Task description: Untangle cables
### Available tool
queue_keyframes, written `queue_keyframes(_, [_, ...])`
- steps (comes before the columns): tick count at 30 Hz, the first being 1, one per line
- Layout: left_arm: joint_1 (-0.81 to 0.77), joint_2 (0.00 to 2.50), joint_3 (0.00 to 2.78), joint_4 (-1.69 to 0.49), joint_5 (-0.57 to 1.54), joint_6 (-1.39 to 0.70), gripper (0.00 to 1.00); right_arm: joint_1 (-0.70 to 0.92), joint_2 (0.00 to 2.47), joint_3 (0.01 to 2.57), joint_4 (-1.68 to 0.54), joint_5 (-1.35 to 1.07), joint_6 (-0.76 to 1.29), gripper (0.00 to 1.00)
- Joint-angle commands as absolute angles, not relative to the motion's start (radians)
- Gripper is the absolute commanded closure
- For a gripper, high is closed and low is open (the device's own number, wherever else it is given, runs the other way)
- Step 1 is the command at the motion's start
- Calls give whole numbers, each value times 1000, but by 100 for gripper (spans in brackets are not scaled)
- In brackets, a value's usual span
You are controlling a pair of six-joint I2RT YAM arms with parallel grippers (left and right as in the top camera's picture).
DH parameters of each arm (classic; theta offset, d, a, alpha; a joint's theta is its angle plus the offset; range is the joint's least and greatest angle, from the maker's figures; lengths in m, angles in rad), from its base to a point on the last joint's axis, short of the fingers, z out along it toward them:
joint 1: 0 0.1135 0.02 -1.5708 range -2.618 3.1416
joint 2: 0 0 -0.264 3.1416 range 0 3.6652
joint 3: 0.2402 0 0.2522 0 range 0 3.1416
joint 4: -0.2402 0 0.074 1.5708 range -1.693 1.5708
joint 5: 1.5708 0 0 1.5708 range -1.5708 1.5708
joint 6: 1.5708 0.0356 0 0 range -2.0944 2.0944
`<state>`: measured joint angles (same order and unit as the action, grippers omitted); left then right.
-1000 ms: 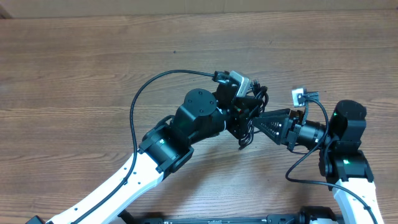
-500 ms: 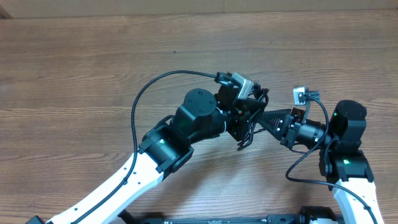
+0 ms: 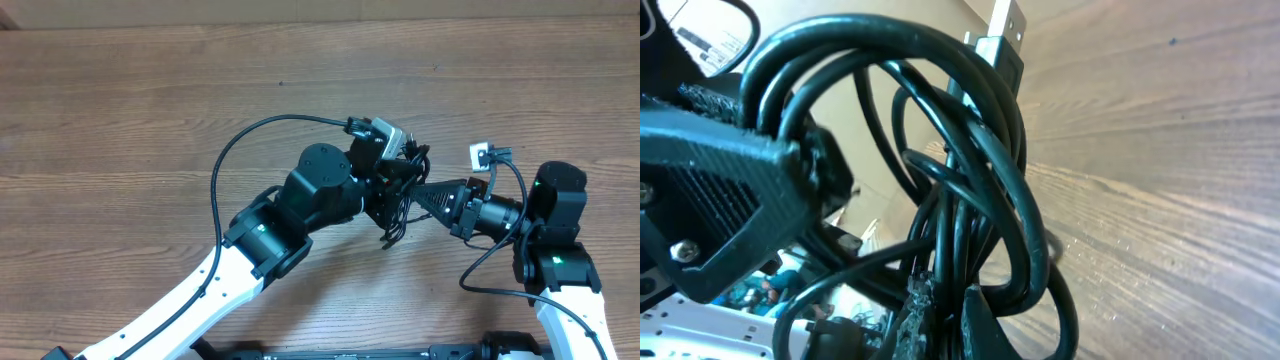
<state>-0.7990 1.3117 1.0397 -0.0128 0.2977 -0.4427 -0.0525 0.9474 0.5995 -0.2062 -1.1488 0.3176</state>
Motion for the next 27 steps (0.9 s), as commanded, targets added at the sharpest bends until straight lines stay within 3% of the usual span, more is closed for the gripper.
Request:
queue_keyframes(1, [-805,1308,1063,8,157,-453,96,-52,944,620,-241,-1211,289,96])
queue_keyframes(14, [-804,1308,1063,0,-116,-506,96,-52,944,620,-245,-1413,177,96])
queue_keyframes(25, [-805,1308,1063,-3,-65,-506,96,-52,944,620,-246,-1433,129,96])
queue_keyframes(27, [-804,1308,1063,-4,-12,-504,96,-52,944,620,-246,-1351,172,81])
